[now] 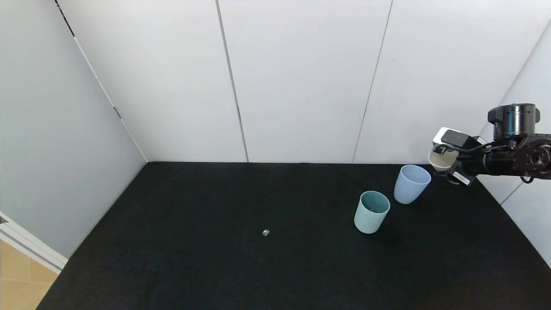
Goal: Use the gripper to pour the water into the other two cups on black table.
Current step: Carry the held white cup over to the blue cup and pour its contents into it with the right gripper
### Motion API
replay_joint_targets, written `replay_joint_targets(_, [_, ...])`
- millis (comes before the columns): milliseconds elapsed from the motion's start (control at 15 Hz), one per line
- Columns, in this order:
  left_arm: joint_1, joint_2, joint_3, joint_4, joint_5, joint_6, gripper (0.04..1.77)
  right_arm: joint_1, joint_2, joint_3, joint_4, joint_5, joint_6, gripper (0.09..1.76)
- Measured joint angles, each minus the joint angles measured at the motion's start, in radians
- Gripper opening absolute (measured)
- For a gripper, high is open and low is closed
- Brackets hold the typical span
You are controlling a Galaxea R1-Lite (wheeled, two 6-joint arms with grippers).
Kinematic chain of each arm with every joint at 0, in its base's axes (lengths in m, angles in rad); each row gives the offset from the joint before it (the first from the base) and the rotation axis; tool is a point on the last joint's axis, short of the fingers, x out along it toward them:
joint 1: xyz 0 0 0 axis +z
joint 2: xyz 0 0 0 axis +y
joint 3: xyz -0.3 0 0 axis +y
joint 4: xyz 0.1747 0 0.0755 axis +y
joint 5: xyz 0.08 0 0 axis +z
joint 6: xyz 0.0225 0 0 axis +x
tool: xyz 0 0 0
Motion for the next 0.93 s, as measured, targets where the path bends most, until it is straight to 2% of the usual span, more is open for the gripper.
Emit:
replay_joint_targets(800, [0.000,0.000,0.000,0.000,0.000,0.000,1.72,0.018,0.006,-0.018,0.001,-0.063,-0.101,1.30])
replay_joint_targets(933, [0.000,0.000,0.000,0.000,0.000,0.000,1.72,0.019,0.010,-0.024,-0.001,-0.099,-0.126,1.30])
